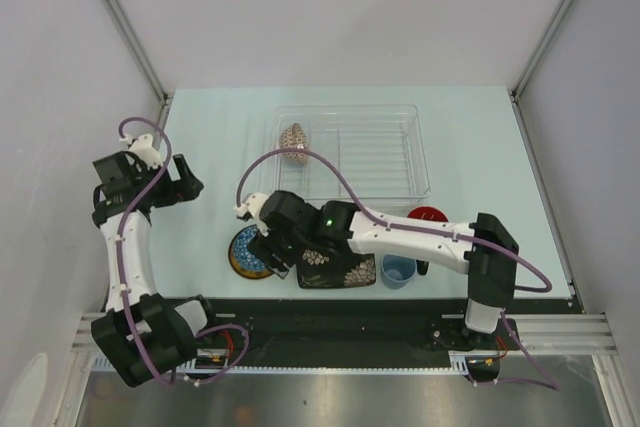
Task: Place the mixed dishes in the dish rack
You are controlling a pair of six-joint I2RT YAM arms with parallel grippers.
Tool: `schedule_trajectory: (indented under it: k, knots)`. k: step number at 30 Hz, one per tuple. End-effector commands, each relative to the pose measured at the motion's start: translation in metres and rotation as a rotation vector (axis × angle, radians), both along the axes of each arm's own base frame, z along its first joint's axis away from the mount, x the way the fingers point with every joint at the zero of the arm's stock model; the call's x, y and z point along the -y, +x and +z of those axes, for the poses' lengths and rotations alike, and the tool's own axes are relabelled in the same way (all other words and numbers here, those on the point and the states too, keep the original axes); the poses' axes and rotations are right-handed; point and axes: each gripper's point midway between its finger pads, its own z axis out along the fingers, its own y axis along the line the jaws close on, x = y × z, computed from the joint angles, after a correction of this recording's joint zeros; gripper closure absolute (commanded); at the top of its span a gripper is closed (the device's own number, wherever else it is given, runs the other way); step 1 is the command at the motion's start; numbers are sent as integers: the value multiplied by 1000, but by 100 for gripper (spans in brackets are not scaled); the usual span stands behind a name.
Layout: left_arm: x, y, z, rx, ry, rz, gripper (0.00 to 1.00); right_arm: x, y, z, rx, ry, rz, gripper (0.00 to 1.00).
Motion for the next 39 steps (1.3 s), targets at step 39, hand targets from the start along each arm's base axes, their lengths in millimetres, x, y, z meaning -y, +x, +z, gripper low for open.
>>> schedule_trajectory:
  k: [39]
  knots:
    - [-39, 4, -1, -6, -100, 43, 0, -89, 18, -103, 118, -117, 113, 50]
